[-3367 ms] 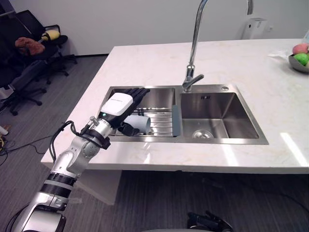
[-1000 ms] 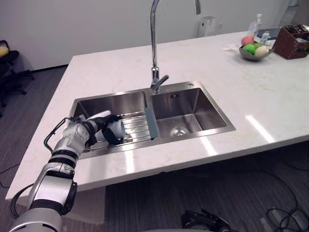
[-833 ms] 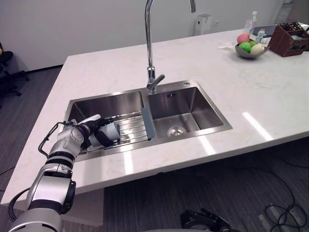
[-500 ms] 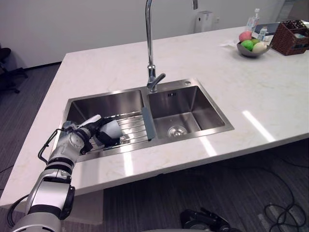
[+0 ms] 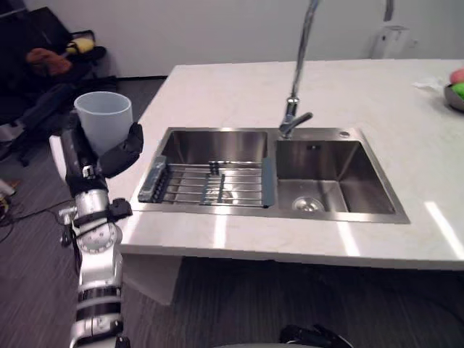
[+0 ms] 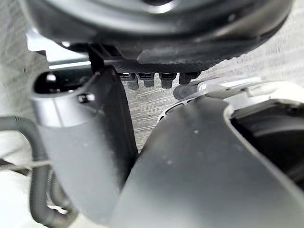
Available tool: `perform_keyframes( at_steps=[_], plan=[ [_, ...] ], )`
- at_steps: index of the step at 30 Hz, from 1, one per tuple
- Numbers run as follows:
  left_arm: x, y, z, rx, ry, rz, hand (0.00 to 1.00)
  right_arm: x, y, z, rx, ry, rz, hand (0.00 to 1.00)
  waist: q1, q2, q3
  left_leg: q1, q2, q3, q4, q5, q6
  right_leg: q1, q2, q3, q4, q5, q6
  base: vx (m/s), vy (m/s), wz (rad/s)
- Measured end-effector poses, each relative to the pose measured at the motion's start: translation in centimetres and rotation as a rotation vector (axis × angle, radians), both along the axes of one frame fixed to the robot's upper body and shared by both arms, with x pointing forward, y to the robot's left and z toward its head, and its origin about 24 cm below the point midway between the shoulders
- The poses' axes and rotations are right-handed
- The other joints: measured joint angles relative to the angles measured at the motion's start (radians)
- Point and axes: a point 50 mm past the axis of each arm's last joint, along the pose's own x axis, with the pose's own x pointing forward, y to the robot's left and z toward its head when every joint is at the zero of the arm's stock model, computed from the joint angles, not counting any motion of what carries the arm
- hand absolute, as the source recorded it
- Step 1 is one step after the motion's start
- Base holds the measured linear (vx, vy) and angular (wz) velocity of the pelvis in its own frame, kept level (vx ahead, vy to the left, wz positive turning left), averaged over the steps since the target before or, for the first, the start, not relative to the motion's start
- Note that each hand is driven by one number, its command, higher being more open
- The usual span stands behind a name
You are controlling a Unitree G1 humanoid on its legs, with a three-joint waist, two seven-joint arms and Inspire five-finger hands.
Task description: Walk over to the sink, pick up the cup, carry it to the dishwasher, place the cup inside the dishwasher, then close the dishwasher door
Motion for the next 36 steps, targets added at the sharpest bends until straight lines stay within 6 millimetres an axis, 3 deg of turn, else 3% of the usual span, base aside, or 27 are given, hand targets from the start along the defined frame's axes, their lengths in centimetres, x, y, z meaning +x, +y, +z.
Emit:
perform_keyframes(
  at_steps=[5,7,9,10,12,13,15,17,18,20,21,22,23,24,25,26,28,29,30,31,32,33,34,35,36],
  plan=[
    [-4.0,-1.3,-3.7,-0.072,0.102,0.093,0.00,-0.3,0.4,-0.2,-0.015,0.032,0.075,1.00,0.043,-0.034,0.002,-0.099,-0.008,-0.131,0.106,-0.011,0.020,0.042,-0.022,-0.119,0.006,-0.015,0.007,-0.05,-0.003,0.77],
    [-5.1,-1.5,-4.8,-0.096,0.143,0.110,0.00,-0.5,0.2,-0.2,-0.021,0.049,0.082,1.00,0.065,-0.029,0.016,-0.138,-0.012,-0.208,0.149,-0.011,0.022,0.074,-0.023,-0.192,0.007,-0.027,0.007,-0.07,-0.026,1.24],
    [-6.1,-1.7,-5.3,-0.101,0.168,0.122,0.00,-0.5,-0.2,-0.3,-0.028,0.072,0.109,1.00,0.101,-0.008,0.043,-0.155,-0.014,-0.301,0.132,0.020,0.016,0.107,-0.015,-0.288,0.043,-0.076,0.004,-0.15,-0.063,1.33],
    [-6.6,-1.8,-5.3,-0.101,0.169,0.133,0.00,-0.4,-0.5,-0.3,-0.035,0.071,0.113,1.00,0.102,0.003,0.047,-0.153,-0.008,-0.319,0.106,0.007,0.032,0.109,-0.007,-0.308,0.062,-0.093,-0.004,-0.20,-0.121,1.60],
    [-7.2,-2.3,-5.1,-0.087,0.139,0.130,0.00,-0.5,-0.9,-0.3,-0.039,0.076,0.072,1.00,0.092,-0.020,0.052,-0.166,0.025,-0.120,0.065,-0.050,0.183,0.112,-0.017,-0.355,0.087,-0.136,-0.037,-0.16,-0.098,2.07],
    [-7.0,-3.3,-4.8,-0.096,0.097,0.093,0.00,-0.5,-1.5,-0.3,-0.055,0.086,0.035,1.00,0.089,-0.040,0.058,-0.219,0.051,0.033,0.185,-0.052,0.211,0.100,-0.072,-0.446,0.122,-0.153,-0.042,-0.10,0.012,1.95],
    [-6.9,-4.7,-4.7,-0.099,0.055,0.030,0.00,0.0,-3.0,0.1,-0.108,0.096,0.028,1.00,0.098,-0.042,0.060,-0.234,0.080,0.190,0.405,-0.048,0.227,0.087,-0.145,-0.527,0.177,-0.168,-0.043,-0.09,0.083,1.65],
    [-6.6,-6.5,-3.9,-0.092,-0.005,-0.033,0.00,0.5,-4.0,0.5,-0.136,0.080,0.036,1.00,0.092,-0.038,0.058,-0.156,0.124,0.265,0.508,-0.081,0.197,0.107,-0.180,-0.610,0.181,-0.156,-0.028,-0.08,0.123,1.33],
    [-6.4,-7.4,-3.5,-0.073,-0.022,-0.065,0.00,1.0,-4.1,0.6,-0.139,0.069,0.039,1.00,0.078,-0.035,0.055,-0.114,0.145,0.285,0.498,-0.095,0.171,0.115,-0.187,-0.652,0.182,-0.149,-0.019,-0.05,0.167,1.28],
    [-5.8,-9.1,-2.9,-0.050,-0.053,-0.147,0.00,1.4,-4.2,0.7,-0.142,0.059,0.042,1.00,0.063,-0.022,0.047,-0.045,0.178,0.346,0.401,-0.066,0.128,0.117,-0.196,-0.741,0.199,-0.125,0.008,-0.03,0.227,1.51],
    [-5.4,-9.9,-2.6,-0.051,-0.068,-0.189,0.00,1.4,-4.2,0.7,-0.141,0.061,0.042,1.00,0.052,-0.004,0.037,-0.012,0.183,0.379,0.280,0.005,0.072,0.116,-0.197,-0.811,0.206,-0.111,0.020,0.00,0.334,1.70],
    [-5.0,-10.4,-2.3,-0.058,-0.086,-0.212,0.00,1.5,-4.2,0.7,-0.144,0.067,0.039,1.00,0.053,0.025,0.034,0.014,0.159,0.376,0.155,0.039,-0.029,0.120,-0.206,-0.874,0.233,-0.103,0.033,-0.02,0.384,1.69],
    [-4.9,-10.4,-2.1,-0.060,-0.091,-0.215,0.00,1.5,-4.1,0.6,-0.142,0.073,0.037,1.00,0.055,0.027,0.034,0.023,0.138,0.371,0.110,0.032,-0.065,0.129,-0.219,-0.905,0.249,-0.099,0.039,-0.03,0.434,1.47],
    [-4.8,-9.9,-2.2,-0.076,-0.089,-0.212,0.00,1.4,-2.6,0.1,-0.107,0.088,0.041,1.00,0.061,-0.007,0.050,0.036,0.089,0.332,0.072,0.033,-0.061,0.167,-0.266,-0.954,0.273,-0.084,0.035,-0.03,0.278,1.02],
    [-4.9,-9.5,-2.4,-0.085,-0.079,-0.206,0.00,1.4,-1.7,-0.1,-0.087,0.094,0.044,1.00,0.068,-0.018,0.049,0.036,0.071,0.314,0.071,0.033,-0.051,0.183,-0.286,-0.973,0.284,-0.070,0.025,0.01,0.360,1.06],
    [-5.0,-9.0,-2.6,-0.105,-0.067,-0.191,0.00,1.4,-0.5,-0.4,-0.077,0.104,0.074,1.00,0.086,-0.032,0.041,0.037,0.046,0.282,0.071,0.024,-0.030,0.206,-0.320,-0.986,0.313,-0.037,-0.013,0.06,0.294,1.12],
    [-4.8,-9.1,-2.5,-0.116,-0.073,-0.202,0.00,1.2,-1.3,-0.2,-0.102,0.095,0.022,1.00,0.087,-0.025,0.038,0.031,0.015,0.196,0.051,0.013,0.002,0.208,-0.405,-0.908,0.462,0.025,-0.104,0.11,0.291,1.44],
    [-4.3,-9.7,-2.4,-0.113,-0.087,-0.239,0.00,1.2,-1.6,0.0,-0.084,0.064,-0.058,1.00,0.081,-0.001,0.043,0.000,0.033,0.112,0.051,0.009,0.014,0.149,-0.355,-0.705,0.500,-0.133,-0.039,0.10,0.135,1.91],
    [-3.1,-10.6,-2.3,-0.126,-0.096,-0.292,0.00,1.8,-1.0,0.1,-0.051,0.021,-0.109,1.00,0.070,0.003,0.045,-0.037,0.051,0.019,0.050,0.010,0.017,0.094,-0.222,-0.489,0.451,-0.252,-0.037,0.09,0.082,2.02],
    [-2.5,-11.2,-2.4,-0.133,-0.091,-0.324,0.00,2.0,-0.6,0.1,-0.036,0.008,-0.133,1.00,0.063,0.001,0.046,-0.052,0.052,-0.029,0.049,0.010,0.017,0.075,-0.154,-0.382,0.410,-0.280,-0.041,0.07,-0.004,2.11],
    [-1.4,-12.4,-2.8,-0.129,-0.064,-0.381,0.00,2.2,0.1,0.0,-0.012,0.002,-0.172,1.00,0.052,-0.001,0.050,-0.071,0.051,-0.106,0.046,0.011,0.016,0.043,-0.039,-0.205,0.315,-0.297,-0.050,0.07,-0.059,1.84],
    [-0.9,-13.5,-3.4,-0.116,-0.023,-0.430,0.00,2.8,0.9,-0.1,0.003,-0.005,-0.175,1.00,0.050,-0.007,0.055,-0.076,0.037,-0.153,0.052,0.019,0.011,0.023,0.032,-0.095,0.214,-0.277,-0.053,0.06,-0.105,1.65],
    [-0.7,-13.8,-3.6,-0.100,-0.001,-0.450,0.00,3.1,1.4,-0.1,0.015,-0.010,-0.182,1.00,0.046,-0.030,0.058,-0.074,0.018,-0.165,0.059,0.026,0.011,0.020,0.044,-0.057,0.165,-0.223,-0.049,0.04,-0.143,1.29],
    [-0.8,-14.0,-4.2,-0.059,0.038,-0.466,0.00,3.9,2.0,0.0,0.025,-0.020,-0.170,1.00,0.033,-0.037,0.079,-0.049,-0.001,-0.176,0.050,0.019,-0.003,0.024,0.040,-0.052,0.182,-0.174,-0.045,0.07,-0.076,0.94],
    [-1.0,-14.6,-4.6,-0.035,0.071,-0.485,0.00,4.5,2.0,0.2,0.014,-0.027,-0.151,1.00,0.029,-0.007,0.064,-0.054,0.016,-0.148,0.041,0.027,-0.006,0.018,0.052,-0.023,0.195,-0.175,-0.036,0.11,-0.021,0.74]
  ],
)
